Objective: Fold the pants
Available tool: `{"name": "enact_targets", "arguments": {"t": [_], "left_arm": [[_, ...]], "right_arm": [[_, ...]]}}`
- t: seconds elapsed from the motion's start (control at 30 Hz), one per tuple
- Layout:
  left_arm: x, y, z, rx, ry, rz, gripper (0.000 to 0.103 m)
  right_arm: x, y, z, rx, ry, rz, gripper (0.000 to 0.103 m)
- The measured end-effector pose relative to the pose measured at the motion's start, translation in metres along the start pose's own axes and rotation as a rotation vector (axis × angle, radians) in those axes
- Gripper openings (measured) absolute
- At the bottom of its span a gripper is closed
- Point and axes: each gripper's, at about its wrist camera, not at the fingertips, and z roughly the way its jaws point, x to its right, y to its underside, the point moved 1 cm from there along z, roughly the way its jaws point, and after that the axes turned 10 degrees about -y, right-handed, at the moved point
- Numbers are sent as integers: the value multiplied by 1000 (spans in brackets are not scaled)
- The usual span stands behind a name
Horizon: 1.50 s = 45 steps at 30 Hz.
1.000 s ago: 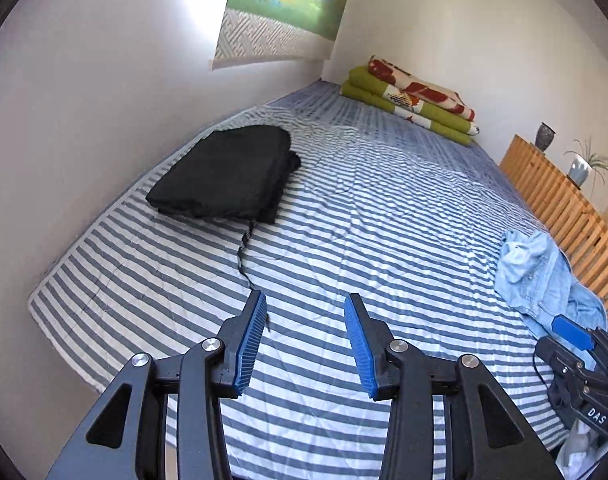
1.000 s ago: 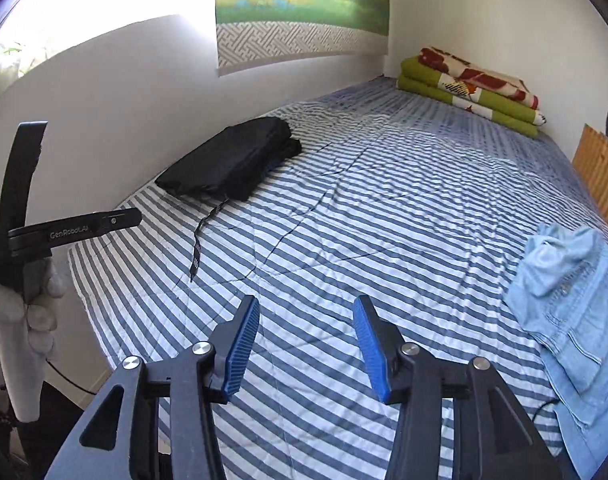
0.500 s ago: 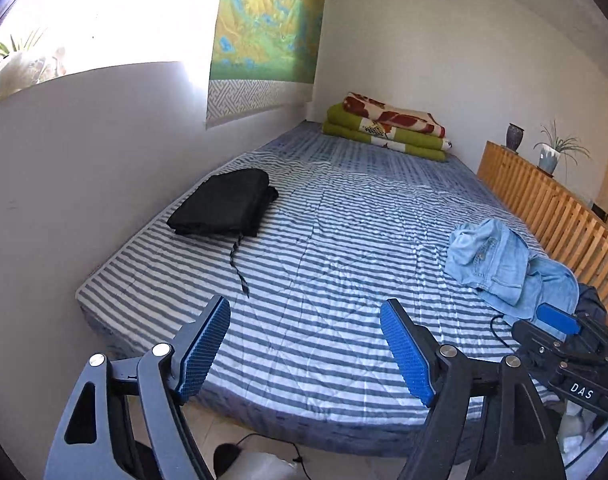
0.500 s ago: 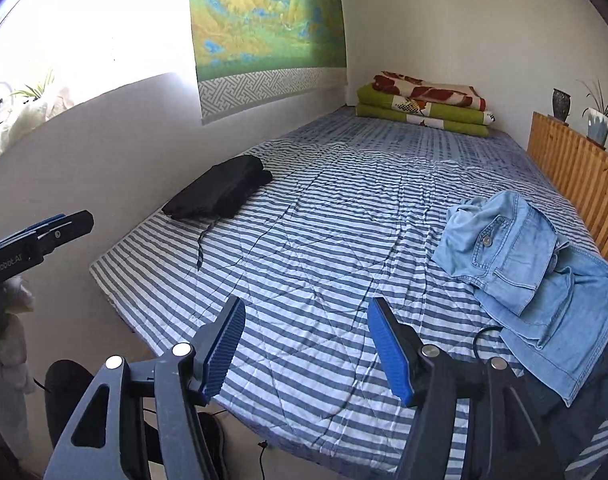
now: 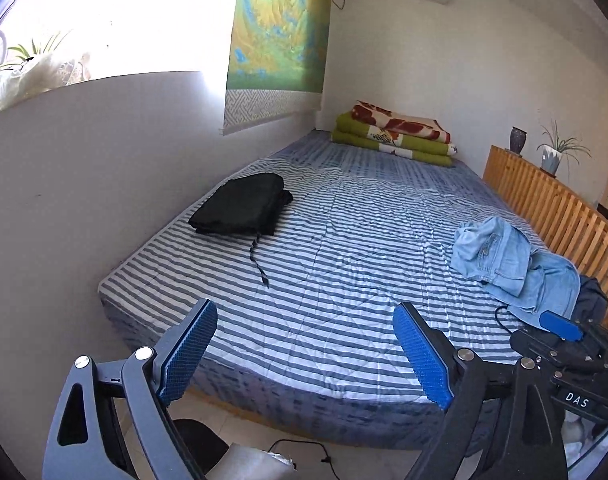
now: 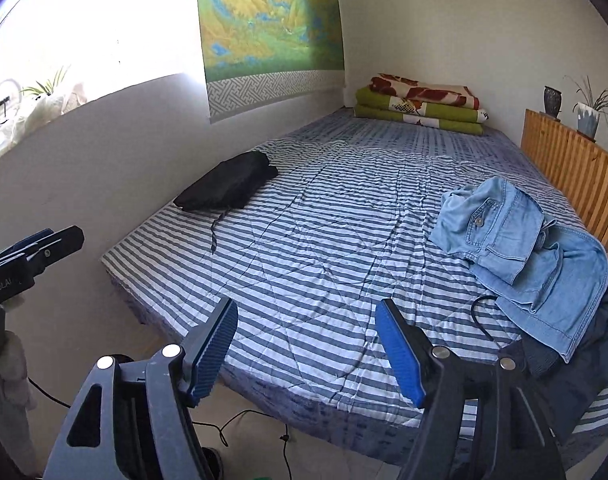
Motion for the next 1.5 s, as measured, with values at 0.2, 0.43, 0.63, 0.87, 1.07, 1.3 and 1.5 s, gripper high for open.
{"name": "enact_targets", "arguments": {"t": [0.2,0.43,0.63,0.87,1.07,1.3,1.5], "left_arm": [[-7,-4,5,5,14,-7,93],[-10,-9,12,12,1,-18,93],[-11,-13,36,-24,-23,-22,94],[0,-20,58,-37,-26,-8,94],[4,-21,71,-50,-18,-11,94],[7,-18,73,-49,-18,-11,94],[5,-13,70,-46,-23,-17,95]], "right_arm": [[-14,4,-5,7,21,-37,68],[-17,-1,-4,10,22,-52,69],[-18,-6,7,21,14,-92,69],[-6,-3,24,-1,1,-66,69],[2,-3,29,-9,18,-50,69],[5,-3,30,-12,22,-39,69],[2,-1,29,-16,20,-49,69]]}}
